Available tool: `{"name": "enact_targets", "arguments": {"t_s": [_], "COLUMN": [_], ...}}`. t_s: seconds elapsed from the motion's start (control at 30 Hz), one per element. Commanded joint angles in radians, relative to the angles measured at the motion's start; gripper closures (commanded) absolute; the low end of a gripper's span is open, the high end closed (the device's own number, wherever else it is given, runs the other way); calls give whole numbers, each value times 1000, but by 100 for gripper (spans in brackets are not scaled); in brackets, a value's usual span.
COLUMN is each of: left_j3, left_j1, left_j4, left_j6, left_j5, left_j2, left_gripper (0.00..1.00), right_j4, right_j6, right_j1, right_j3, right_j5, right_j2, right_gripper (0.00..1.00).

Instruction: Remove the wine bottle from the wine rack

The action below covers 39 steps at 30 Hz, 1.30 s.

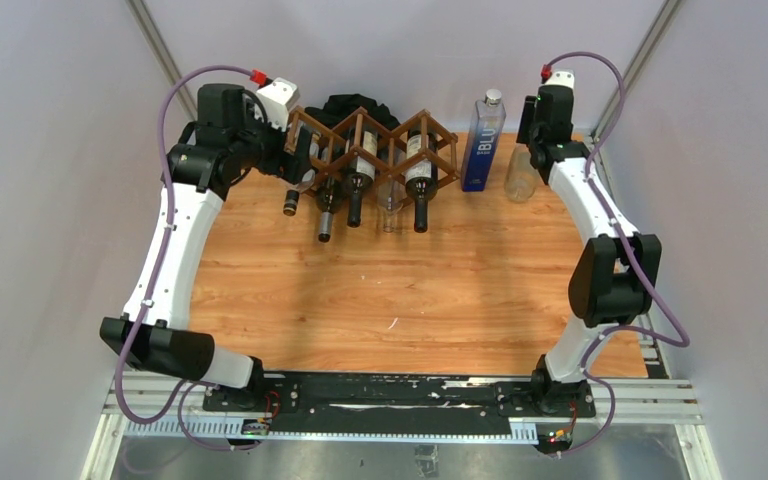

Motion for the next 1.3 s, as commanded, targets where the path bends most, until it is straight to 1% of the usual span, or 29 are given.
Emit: {"name": "enact_targets", "arguments": {"t_s": [0.0, 0.1, 0.23, 0.43, 0.47, 0.5, 0.53, 0.57, 0.63, 0.67, 0.7, 0.8, 0.9, 1.0, 1.07, 1.13, 1.2, 1.27], "left_j3": [33, 34, 25, 8, 6, 3, 0, -6, -13, -16, -19, -30, -25, -11, -5, -9, -19, -29], "left_j1": [4, 4, 4, 4, 4, 4, 4, 4, 4, 4, 4, 5, 13, 38, 66, 91, 114, 139], "left_j4": [0, 0, 2, 14, 15, 15, 15, 17, 19, 21, 21, 26, 31, 31, 30, 31, 31, 31], "left_j6": [7, 7, 12, 13, 13, 14, 17, 22, 25, 28, 34, 50, 49, 52, 56, 52, 44, 33], "left_j5": [29, 27, 29, 35, 34, 33, 31, 29, 24, 22, 23, 30, 5, -2, 11, 42, 62, 83], "left_j2": [-8, -7, -14, -24, -24, -26, -29, -33, -37, -41, -43, -48, -37, -15, 1, 10, 17, 20], "left_gripper": [0, 0, 0, 0, 0, 0, 0, 0, 0, 0, 0, 0, 0, 0, 0, 0, 0, 0], "right_j4": [187, 180, 164, 173, 173, 171, 168, 159, 136, 118, 108, 48, -31, -88, -119, -167, -215, -218], "right_j6": [48, 78, 74, 85, 88, 88, 90, 91, 98, 105, 112, 133, 152, 183, 198, 218, 231, 249], "right_j1": [-54, -72, -74, -74, -74, -73, -74, -73, -71, -70, -68, -66, -57, -34, 4, 65, 178, 295], "right_j3": [37, 37, 38, -10, -17, -21, -24, -24, -17, -16, -16, -15, -8, -31, -50, -55, -65, -84], "right_j5": [-37, -64, -73, -87, -88, -92, -97, -100, -93, -85, -81, -78, -78, -72, -72, -74, -47, -32], "right_j2": [-19, -2, 16, 14, 12, 9, 6, -3, -17, -31, -47, -104, -176, -280, -361, -416, -450, -464], "right_gripper": [100, 100, 100, 99, 95, 86, 70, 45, 30, 20, 16, 13, 12, 11, 11, 11, 11, 11]}}
